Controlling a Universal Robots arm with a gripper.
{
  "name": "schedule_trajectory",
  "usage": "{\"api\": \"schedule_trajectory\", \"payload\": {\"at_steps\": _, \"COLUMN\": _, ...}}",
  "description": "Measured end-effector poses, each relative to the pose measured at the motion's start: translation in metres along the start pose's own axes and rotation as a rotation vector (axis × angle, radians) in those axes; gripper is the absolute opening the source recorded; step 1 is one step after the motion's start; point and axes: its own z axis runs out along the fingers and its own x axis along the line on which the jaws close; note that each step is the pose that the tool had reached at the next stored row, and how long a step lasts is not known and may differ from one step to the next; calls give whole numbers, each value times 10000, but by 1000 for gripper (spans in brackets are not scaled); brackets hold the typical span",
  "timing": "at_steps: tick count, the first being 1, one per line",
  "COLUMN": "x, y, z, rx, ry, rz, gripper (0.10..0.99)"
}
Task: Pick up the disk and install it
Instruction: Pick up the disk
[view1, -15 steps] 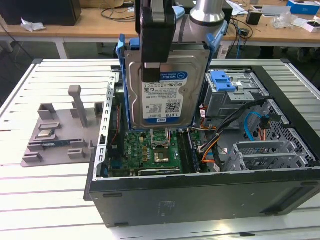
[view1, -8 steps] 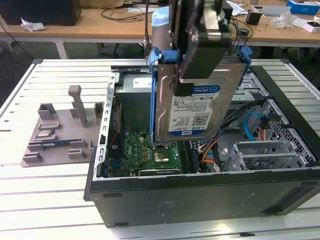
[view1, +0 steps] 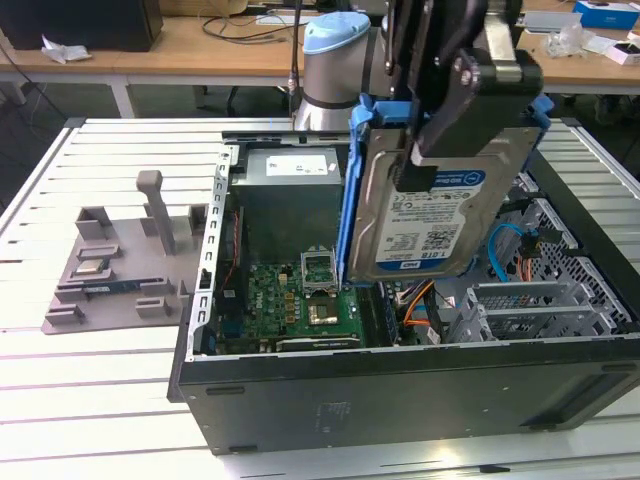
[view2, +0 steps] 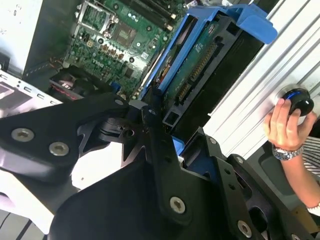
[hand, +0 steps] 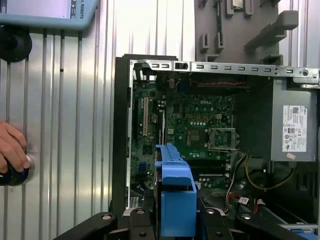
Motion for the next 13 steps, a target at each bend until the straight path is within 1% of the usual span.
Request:
{"api": "schedule_trajectory", "payload": {"at_steps": 4, "x": 4, "y": -111, "z": -2, "rx": -5, "ry": 0, "rz": 1, "gripper": 365}}
{"api": "schedule_trajectory", "payload": {"at_steps": 5, "x": 5, "y": -173, "z": -2, "rx": -8, "ry": -1, "rz": 1, "gripper": 365}}
{"api": "schedule_trajectory", "payload": {"at_steps": 6, "x": 6, "y": -218, "z": -4, "rx": -10, "ry": 0, "rz": 2, "gripper": 365}}
{"api": "schedule_trajectory", "payload": {"at_steps": 13, "x": 12, "y": -400, "z": -6, "rx": -17, "ry": -1, "rz": 2, "gripper": 365}}
